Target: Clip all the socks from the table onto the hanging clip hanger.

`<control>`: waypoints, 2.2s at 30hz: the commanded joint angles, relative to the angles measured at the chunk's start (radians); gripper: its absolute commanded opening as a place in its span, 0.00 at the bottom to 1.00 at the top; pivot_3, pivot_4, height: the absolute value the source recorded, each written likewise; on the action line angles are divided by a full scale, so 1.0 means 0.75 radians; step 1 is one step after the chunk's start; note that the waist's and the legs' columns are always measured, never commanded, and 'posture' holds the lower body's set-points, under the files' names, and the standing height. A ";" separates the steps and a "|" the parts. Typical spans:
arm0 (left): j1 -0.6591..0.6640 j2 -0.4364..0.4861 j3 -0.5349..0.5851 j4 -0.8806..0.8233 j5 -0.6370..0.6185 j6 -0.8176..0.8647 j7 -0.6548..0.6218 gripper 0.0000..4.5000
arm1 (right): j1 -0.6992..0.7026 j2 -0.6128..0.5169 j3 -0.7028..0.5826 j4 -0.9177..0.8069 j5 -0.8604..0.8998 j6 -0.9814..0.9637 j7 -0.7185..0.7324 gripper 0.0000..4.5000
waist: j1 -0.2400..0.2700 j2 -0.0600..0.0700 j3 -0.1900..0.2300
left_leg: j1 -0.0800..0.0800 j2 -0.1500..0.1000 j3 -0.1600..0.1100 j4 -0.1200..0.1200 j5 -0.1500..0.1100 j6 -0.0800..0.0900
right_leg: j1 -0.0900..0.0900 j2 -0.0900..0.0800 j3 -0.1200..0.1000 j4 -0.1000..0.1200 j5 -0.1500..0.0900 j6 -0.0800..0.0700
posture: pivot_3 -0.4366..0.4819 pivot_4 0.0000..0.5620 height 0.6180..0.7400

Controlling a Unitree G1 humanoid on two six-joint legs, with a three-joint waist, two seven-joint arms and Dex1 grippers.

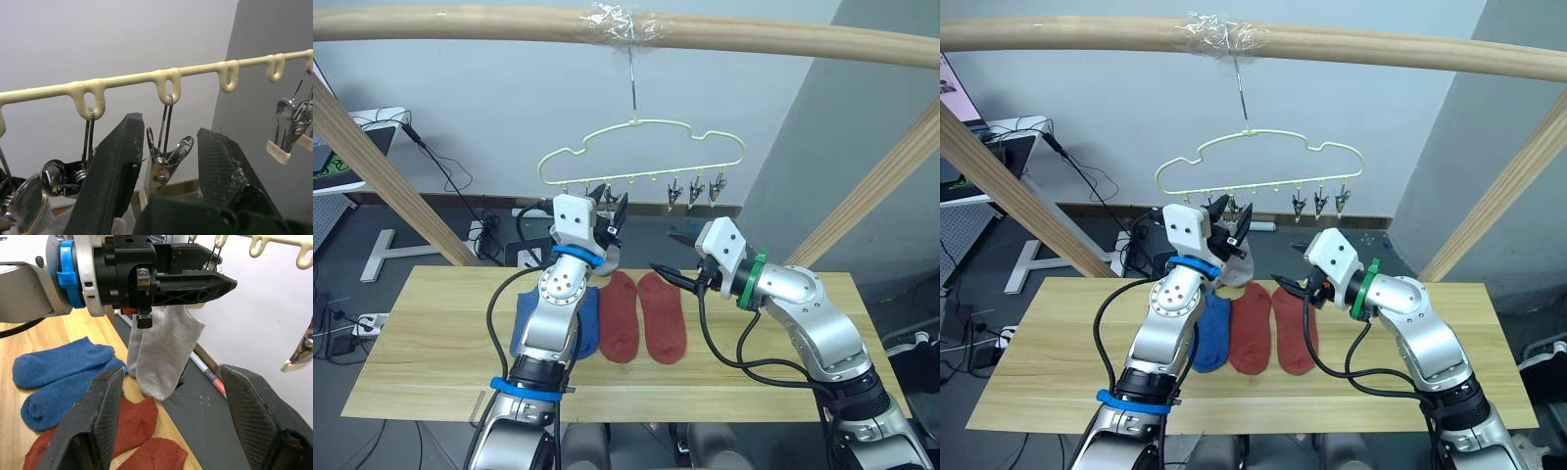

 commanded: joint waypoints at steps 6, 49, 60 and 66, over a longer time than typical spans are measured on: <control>-0.032 -0.006 0.011 -0.007 -0.024 -0.033 -0.014 0.10 | -0.020 0.007 -0.015 -0.022 0.018 -0.035 0.007 0.72 | 0.000 0.000 0.000 | 0.000 0.000 0.000 0.000 0.000 0.000 | 0.000 0.000 0.000 0.000 0.000 0.000 | 0.41 0.30 0.62; -0.010 0.110 0.166 -0.199 -0.392 0.308 -0.311 0.01 | -0.203 0.520 0.056 1.427 -0.381 -0.625 -0.401 0.00 | 0.004 -0.003 -0.004 | 0.004 0.001 0.001 0.000 0.002 -0.003 | 0.001 0.001 0.000 0.004 0.001 -0.002 | 0.49 0.32 0.62; -0.046 0.213 0.324 -0.290 -0.826 0.738 -0.462 0.01 | -0.060 0.471 0.146 0.699 -0.373 -0.560 -0.296 0.00 | -0.001 -0.003 -0.004 | 0.004 0.003 -0.001 0.000 0.002 -0.003 | 0.001 0.003 -0.001 0.004 0.001 -0.002 | 0.47 0.32 0.62; -0.033 0.237 0.308 -0.292 -0.845 0.772 -0.486 0.01 | -0.114 0.539 0.156 0.661 -0.365 -0.530 -0.324 0.00 | 0.001 -0.003 -0.004 | 0.004 0.003 -0.001 0.000 0.003 -0.004 | 0.001 0.003 -0.001 0.004 0.001 -0.002 | 0.46 0.31 0.62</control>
